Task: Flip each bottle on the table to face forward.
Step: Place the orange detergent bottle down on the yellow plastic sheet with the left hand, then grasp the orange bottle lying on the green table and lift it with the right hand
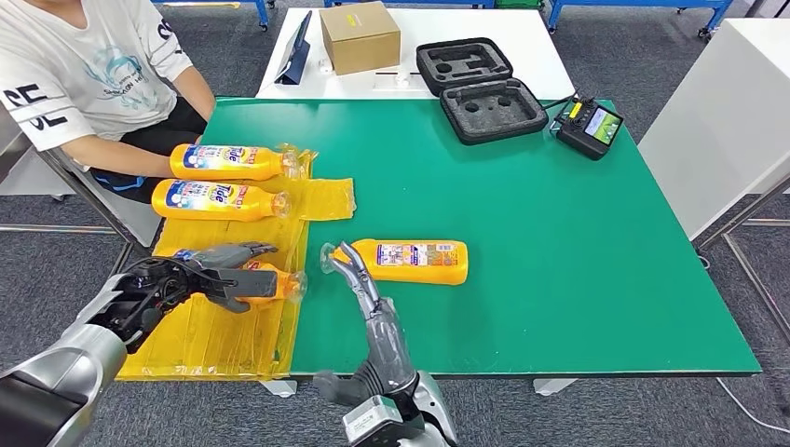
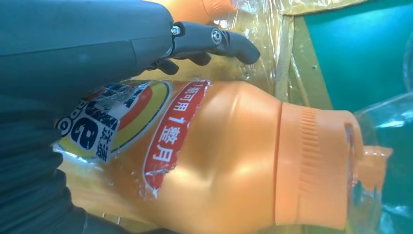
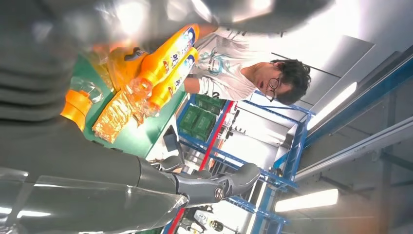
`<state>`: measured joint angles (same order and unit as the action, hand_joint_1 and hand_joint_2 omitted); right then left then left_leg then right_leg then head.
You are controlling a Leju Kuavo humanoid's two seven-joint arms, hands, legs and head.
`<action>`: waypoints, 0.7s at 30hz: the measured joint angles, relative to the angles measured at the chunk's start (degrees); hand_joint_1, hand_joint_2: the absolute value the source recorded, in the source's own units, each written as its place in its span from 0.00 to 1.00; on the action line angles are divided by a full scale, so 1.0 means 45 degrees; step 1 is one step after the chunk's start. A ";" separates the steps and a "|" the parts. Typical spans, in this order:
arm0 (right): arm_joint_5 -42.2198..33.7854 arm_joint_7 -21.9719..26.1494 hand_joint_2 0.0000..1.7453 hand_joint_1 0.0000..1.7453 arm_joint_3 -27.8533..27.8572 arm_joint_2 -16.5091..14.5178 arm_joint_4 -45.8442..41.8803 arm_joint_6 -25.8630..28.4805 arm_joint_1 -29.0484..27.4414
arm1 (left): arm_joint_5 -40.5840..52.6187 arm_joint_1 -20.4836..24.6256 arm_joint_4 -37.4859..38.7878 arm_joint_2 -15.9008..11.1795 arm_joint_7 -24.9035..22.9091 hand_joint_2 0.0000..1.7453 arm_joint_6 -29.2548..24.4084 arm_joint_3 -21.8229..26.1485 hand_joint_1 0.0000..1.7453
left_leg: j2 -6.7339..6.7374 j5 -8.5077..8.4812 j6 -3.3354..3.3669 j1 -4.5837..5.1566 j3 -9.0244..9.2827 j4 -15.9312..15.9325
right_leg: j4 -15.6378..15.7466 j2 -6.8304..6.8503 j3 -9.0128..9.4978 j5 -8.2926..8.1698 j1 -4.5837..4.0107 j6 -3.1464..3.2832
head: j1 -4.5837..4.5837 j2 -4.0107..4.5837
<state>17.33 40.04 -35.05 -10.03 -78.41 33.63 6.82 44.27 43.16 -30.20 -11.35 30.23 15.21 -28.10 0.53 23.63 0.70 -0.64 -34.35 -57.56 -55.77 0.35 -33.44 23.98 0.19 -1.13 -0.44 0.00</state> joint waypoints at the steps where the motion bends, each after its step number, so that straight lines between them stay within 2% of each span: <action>1: 0.0038 0.0000 1.00 0.00 0.0036 -0.0008 0.0007 -0.0007 -0.0014 | -0.0248 -0.0029 0.0007 0.0030 0.0070 0.00 -0.0012 0.0097 0.00 | 0.0001 0.0000 0.0000 0.0001 -0.0001 0.0000 | 0.0000 0.0000 -0.0002 0.0000 0.0000 0.0000 | 0.0000 0.0000; 10: 0.0578 -0.0115 1.00 0.00 0.0385 -0.0062 0.0106 -0.0025 -0.0161 | -0.2995 -0.0387 0.0096 0.0571 -0.0079 0.00 -0.0394 0.1731 0.00 | -0.0010 -0.0002 0.0002 0.0002 -0.0021 -0.0001 | 0.0002 0.0019 -0.0014 0.0002 0.0001 -0.0002 | 0.0000 0.0000; 15: 0.0730 -0.0227 1.00 0.00 0.0555 -0.0101 0.0182 -0.0108 -0.0211 | -0.3513 -0.0609 0.0111 0.0786 -0.0088 0.00 -0.1145 0.2450 0.00 | -0.0012 -0.0005 0.0002 0.0002 -0.0025 -0.0002 | 0.0002 0.0021 -0.0016 0.0002 0.0001 -0.0002 | 0.0001 0.0000; 21: 0.0733 -0.0238 1.00 0.00 0.0702 -0.0148 0.0316 -0.0168 -0.0219 | -0.3740 -0.0714 0.0123 0.0896 0.0019 0.00 -0.1512 0.2870 0.00 | -0.0011 -0.0006 0.0000 0.0000 -0.0035 -0.0002 | 0.0002 0.0022 -0.0027 0.0002 0.0001 -0.0002 | 0.0000 0.0000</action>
<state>20.63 38.97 -31.89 -10.69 -76.99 32.87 5.83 27.44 39.94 -29.65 -7.32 30.32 8.41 -15.18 0.48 23.60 0.70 -0.63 -34.50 -57.56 -55.76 0.45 -33.56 23.99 0.19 -1.14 -0.44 0.00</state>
